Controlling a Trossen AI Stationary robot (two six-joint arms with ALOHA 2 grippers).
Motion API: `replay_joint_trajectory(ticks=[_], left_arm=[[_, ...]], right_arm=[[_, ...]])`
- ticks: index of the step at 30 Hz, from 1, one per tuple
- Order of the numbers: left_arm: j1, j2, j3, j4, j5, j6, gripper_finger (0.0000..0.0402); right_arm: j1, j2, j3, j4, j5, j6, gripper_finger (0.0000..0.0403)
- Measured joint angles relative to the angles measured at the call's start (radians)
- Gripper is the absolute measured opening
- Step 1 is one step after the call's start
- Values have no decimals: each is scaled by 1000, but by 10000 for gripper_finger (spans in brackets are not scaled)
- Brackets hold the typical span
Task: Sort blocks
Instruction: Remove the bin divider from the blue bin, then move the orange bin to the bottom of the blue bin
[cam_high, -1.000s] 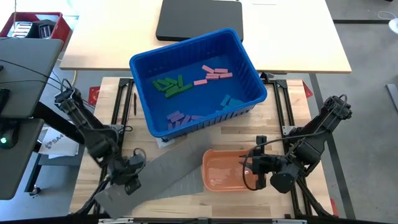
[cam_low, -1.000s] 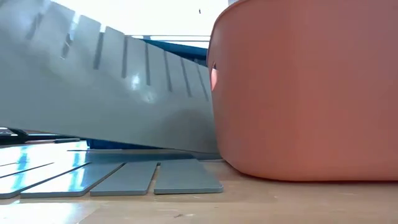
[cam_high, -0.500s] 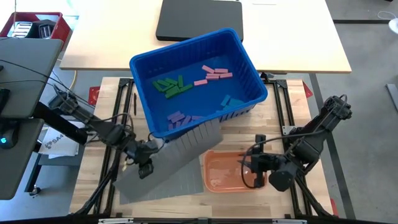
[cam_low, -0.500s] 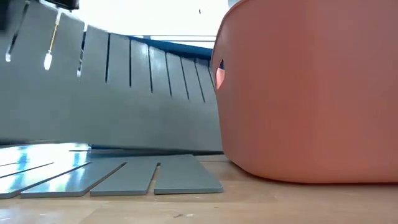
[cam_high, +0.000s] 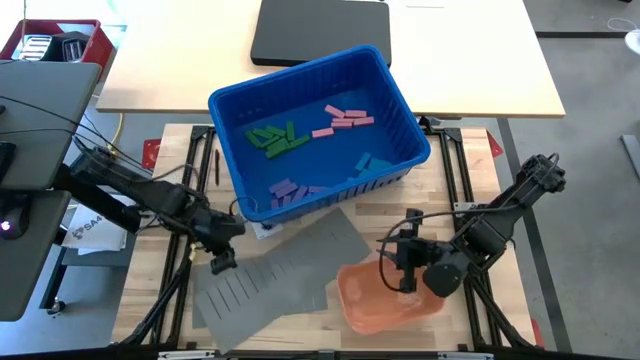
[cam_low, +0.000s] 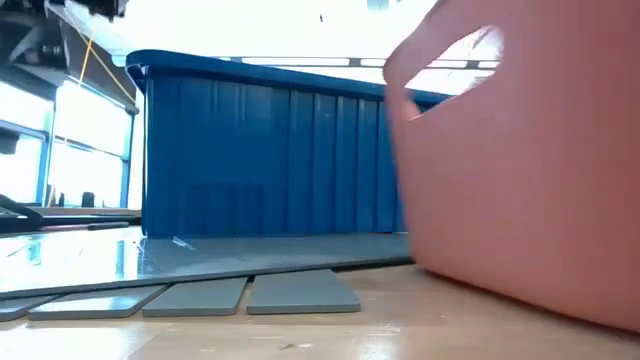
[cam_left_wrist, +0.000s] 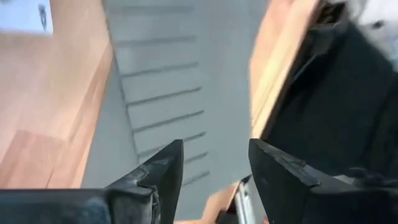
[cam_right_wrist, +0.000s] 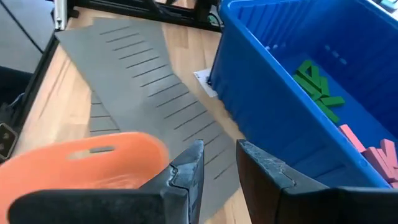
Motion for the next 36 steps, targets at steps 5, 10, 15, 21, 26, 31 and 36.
replay_joint_trajectory(ticks=[5, 10, 15, 21, 26, 31, 36], left_arm=[[0, -81, 61, -8, -151, 59, 179], [0, -104, 113, 5, -386, 198, 179], [-16, -60, 116, 75, -603, 347, 179], [-45, 47, 116, 175, -732, 422, 179], [-63, 151, 116, 203, -752, 400, 179], [-84, 232, 116, 232, -818, 351, 179], [-93, 267, 115, 302, -875, 376, 179]], right_arm=[[-54, 0, 0, 10, -33, -48, 93], [-112, 0, 0, 90, -139, -170, 129], [-154, 7, 0, 162, -408, -345, 187], [-69, 80, 2, 170, -679, -388, 215], [41, 195, 1, 207, -764, -152, 216], [155, 291, 1, 230, -726, 5, 216], [203, 386, 1, 190, -632, 101, 216]])
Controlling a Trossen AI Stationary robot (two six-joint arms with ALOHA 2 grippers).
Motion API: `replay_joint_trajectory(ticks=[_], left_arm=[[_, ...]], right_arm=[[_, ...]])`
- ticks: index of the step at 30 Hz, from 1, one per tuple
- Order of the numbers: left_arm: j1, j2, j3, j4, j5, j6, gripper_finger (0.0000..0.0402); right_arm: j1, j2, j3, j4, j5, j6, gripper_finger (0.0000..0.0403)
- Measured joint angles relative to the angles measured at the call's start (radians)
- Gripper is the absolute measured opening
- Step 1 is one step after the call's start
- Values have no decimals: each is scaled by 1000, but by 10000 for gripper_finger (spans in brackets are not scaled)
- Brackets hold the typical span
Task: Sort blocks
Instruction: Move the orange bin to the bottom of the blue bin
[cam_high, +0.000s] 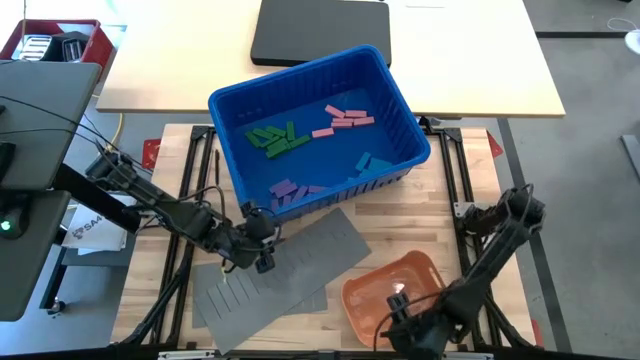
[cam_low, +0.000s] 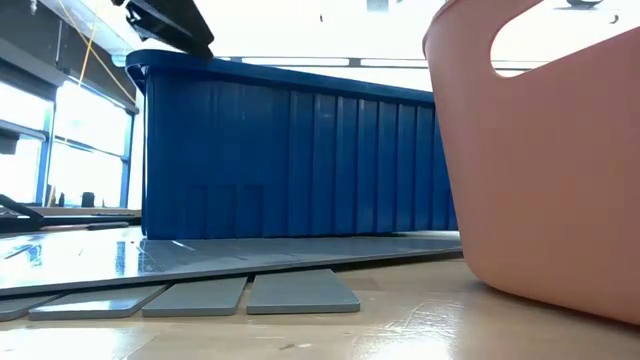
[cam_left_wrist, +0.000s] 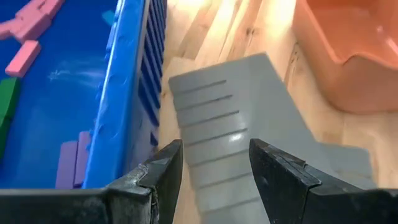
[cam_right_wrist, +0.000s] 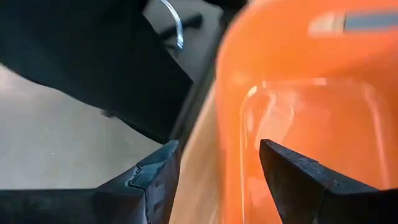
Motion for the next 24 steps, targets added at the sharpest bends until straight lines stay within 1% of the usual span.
replay_joint_trajectory(ticks=[3, 5, 6, 8, 11, 12, 13, 16, 18, 21, 24], left_arm=[[0, 3, 0, 68, -14, 48, 179], [0, 1, 0, 113, -18, 84, 179], [0, 0, 0, 131, -19, 99, 179], [0, -5, 0, 163, -19, 123, 179], [0, -16, 30, 160, -2, 155, 179], [0, -19, 47, 155, 0, 159, 179], [0, -23, 65, 149, 1, 165, 179], [-9, -33, 105, 161, -1, 201, 179], [-15, -33, 127, 164, -4, 232, 179], [-27, -33, 145, 166, -18, 250, 179], [-42, -33, 146, 153, -21, 249, 179]], right_arm=[[0, 40, -1, -33, 14, 12, 213], [-10, 54, -1, -42, 16, -5, 198], [-16, 60, -1, -50, 18, -23, 184], [-33, 67, -1, -67, 15, -55, 140], [-62, 60, 3, -97, 17, -97, 47], [-72, 59, 14, -121, 18, -122, 25], [-83, 57, 29, -148, 25, -151, 14], [-124, 54, 96, -211, 68, -255, 13], [-164, 53, 140, -233, 92, -363, 5], [-244, 52, 177, -223, 121, -529, 5], [-334, 51, 178, -220, 94, -610, 3]])
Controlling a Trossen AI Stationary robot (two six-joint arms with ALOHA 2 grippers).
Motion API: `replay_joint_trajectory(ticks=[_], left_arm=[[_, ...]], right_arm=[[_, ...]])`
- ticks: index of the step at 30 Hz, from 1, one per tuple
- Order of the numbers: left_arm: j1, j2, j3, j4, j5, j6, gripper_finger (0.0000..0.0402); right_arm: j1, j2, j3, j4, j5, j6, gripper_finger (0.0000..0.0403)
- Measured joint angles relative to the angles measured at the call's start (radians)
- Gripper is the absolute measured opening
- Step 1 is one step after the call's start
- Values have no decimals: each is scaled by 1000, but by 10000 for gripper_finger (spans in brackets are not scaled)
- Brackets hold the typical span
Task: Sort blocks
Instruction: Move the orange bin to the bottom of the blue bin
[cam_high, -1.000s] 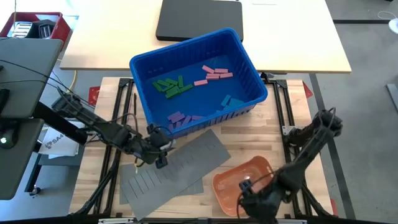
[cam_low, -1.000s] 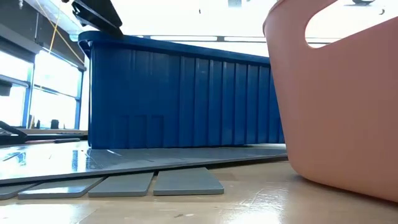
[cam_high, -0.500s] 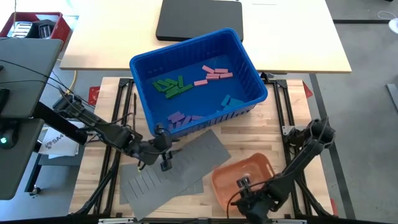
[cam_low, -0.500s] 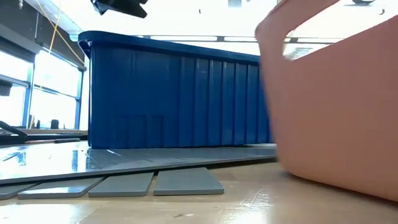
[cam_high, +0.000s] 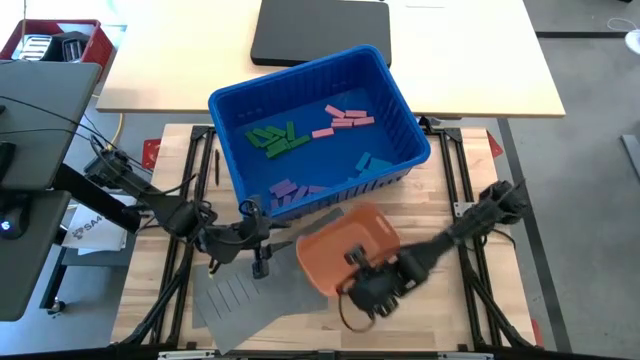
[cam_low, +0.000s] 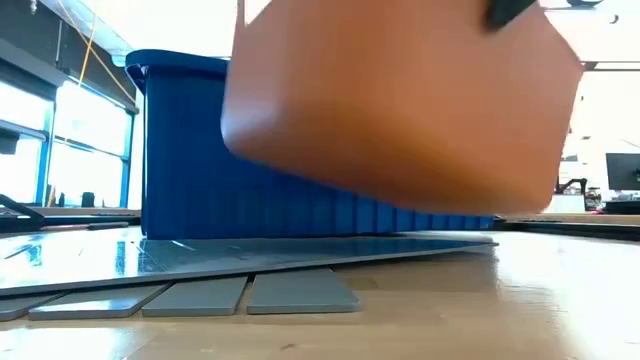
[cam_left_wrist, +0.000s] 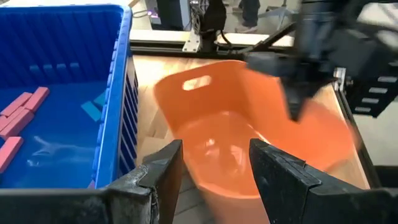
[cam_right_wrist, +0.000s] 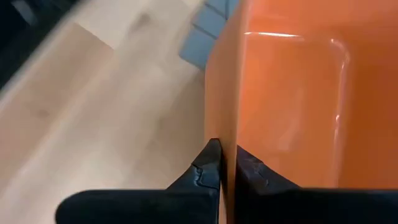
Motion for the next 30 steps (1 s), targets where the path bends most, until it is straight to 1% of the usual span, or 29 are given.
replay_joint_trajectory(ticks=[5, 11, 17, 19, 22, 25, 30], left_arm=[[-34, 0, 0, -52, -16, -65, 179], [-70, 0, 0, -79, -94, -127, 179], [-83, 0, 0, -80, -109, -205, 179], [-85, 0, 0, -80, -110, -236, 179], [-92, 0, 0, -80, -109, -268, 179], [-105, 0, 0, -81, -105, -281, 179], [-117, 0, 0, -104, -105, -279, 179]], right_arm=[[-119, 20, -2, 24, -66, -53, 2], [-179, 42, -2, 43, -165, -53, 2], [-203, 83, -2, 52, -169, -10, 3], [-202, 102, -2, 64, -148, -8, 9], [-200, 124, -2, 70, -114, 9, 33], [-201, 124, 6, 70, -107, 72, 72], [-201, 106, 107, 1, -109, 121, 140]])
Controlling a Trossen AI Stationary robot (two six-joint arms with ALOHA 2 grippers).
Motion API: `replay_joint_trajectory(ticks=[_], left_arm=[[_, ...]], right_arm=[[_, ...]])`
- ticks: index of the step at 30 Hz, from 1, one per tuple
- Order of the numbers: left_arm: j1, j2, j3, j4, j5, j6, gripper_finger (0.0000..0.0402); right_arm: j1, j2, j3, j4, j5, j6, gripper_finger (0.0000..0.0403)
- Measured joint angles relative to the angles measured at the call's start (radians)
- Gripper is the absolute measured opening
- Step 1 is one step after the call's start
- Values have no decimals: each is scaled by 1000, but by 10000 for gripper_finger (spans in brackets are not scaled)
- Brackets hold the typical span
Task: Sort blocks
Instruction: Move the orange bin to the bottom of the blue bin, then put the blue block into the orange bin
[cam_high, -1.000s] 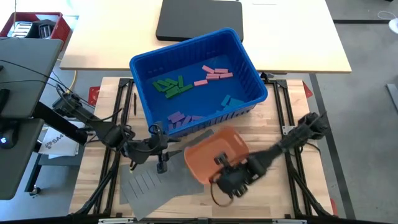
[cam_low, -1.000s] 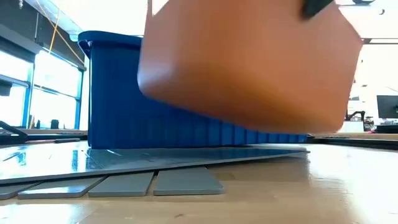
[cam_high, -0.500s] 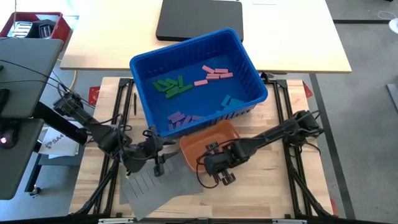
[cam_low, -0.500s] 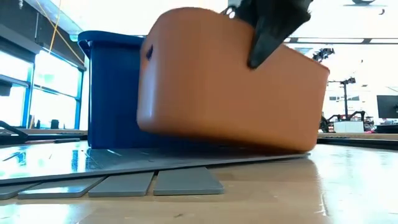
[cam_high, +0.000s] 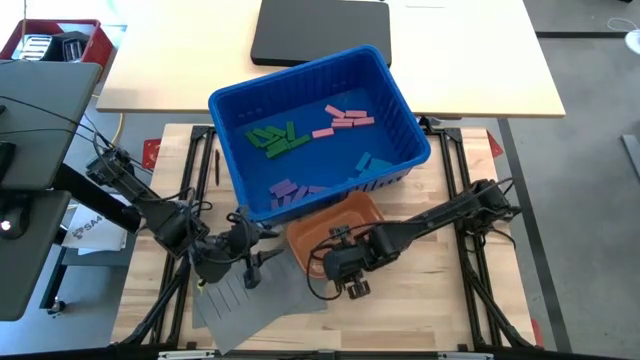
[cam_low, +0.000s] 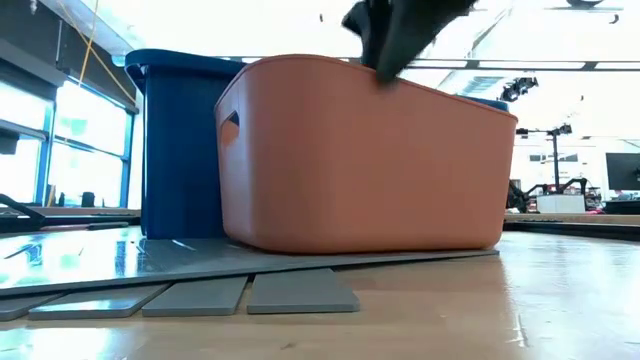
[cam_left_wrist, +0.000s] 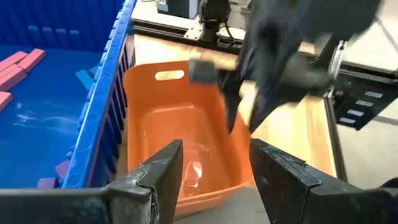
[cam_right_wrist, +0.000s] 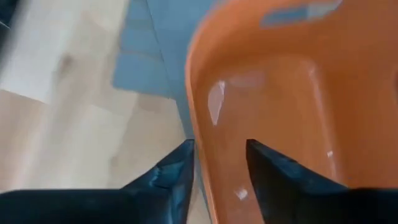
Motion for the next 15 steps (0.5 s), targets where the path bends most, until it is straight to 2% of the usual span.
replay_joint_trajectory(ticks=[4, 7, 10, 15], left_arm=[[7, 0, 0, -27, -17, 1, 179], [58, -18, 0, -58, 17, 58, 179], [170, -53, 0, -60, 130, 159, 172], [395, -117, 0, -10, 161, 390, 161]], right_arm=[[0, -34, 119, -82, -27, -2, 162], [-5, -74, 208, -124, -26, -102, 164], [-52, -137, 263, -128, -6, -264, 164], [-265, -250, 274, -88, -9, -464, 165]])
